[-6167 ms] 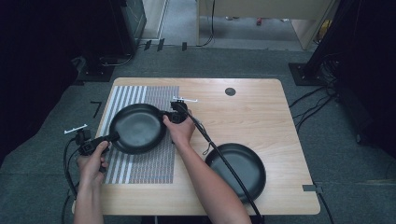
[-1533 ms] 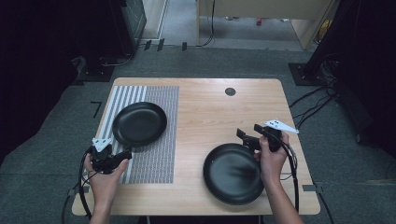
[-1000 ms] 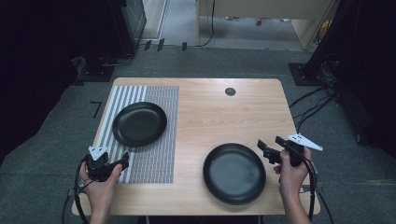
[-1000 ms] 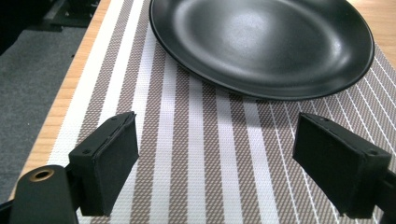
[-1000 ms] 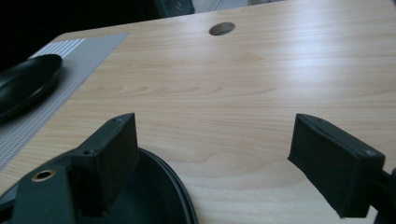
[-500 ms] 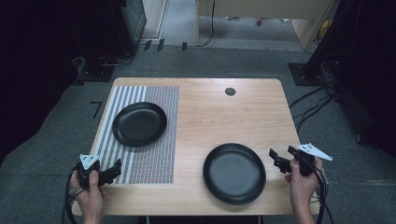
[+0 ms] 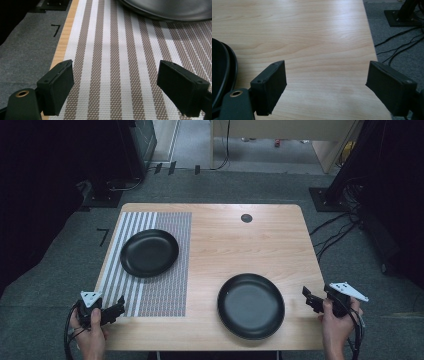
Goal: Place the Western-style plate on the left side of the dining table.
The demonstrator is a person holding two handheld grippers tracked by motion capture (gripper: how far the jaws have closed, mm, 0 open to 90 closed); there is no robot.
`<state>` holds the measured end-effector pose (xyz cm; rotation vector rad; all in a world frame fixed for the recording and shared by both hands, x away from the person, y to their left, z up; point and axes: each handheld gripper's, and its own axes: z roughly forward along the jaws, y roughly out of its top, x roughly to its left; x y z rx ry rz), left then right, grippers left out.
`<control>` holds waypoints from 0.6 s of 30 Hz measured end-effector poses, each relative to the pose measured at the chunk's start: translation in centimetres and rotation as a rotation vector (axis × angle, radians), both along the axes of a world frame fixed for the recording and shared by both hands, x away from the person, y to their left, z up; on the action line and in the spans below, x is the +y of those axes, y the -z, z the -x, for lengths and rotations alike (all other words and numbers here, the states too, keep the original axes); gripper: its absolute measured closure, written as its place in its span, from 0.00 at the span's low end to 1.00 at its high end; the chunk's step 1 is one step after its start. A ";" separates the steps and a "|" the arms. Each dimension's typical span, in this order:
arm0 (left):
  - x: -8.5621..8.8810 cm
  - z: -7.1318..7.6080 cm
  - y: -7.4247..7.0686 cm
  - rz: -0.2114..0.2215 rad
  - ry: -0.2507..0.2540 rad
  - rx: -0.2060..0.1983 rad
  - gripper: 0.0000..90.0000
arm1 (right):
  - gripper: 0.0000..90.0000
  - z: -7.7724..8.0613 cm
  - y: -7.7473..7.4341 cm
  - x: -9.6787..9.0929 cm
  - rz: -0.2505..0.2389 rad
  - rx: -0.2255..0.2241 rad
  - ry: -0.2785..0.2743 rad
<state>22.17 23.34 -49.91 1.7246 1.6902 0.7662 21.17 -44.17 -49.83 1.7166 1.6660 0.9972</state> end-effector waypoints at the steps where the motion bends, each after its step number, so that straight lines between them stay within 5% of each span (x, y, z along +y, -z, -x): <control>1: 0.1 0.1 0.1 -0.001 0.001 0.001 0.16 | 0.17 0.1 0.0 -0.2 0.005 0.001 0.003; 18: 0.7 0.7 1.1 -0.030 0.010 0.025 0.16 | 0.17 1.5 0.9 -0.8 0.023 0.043 0.007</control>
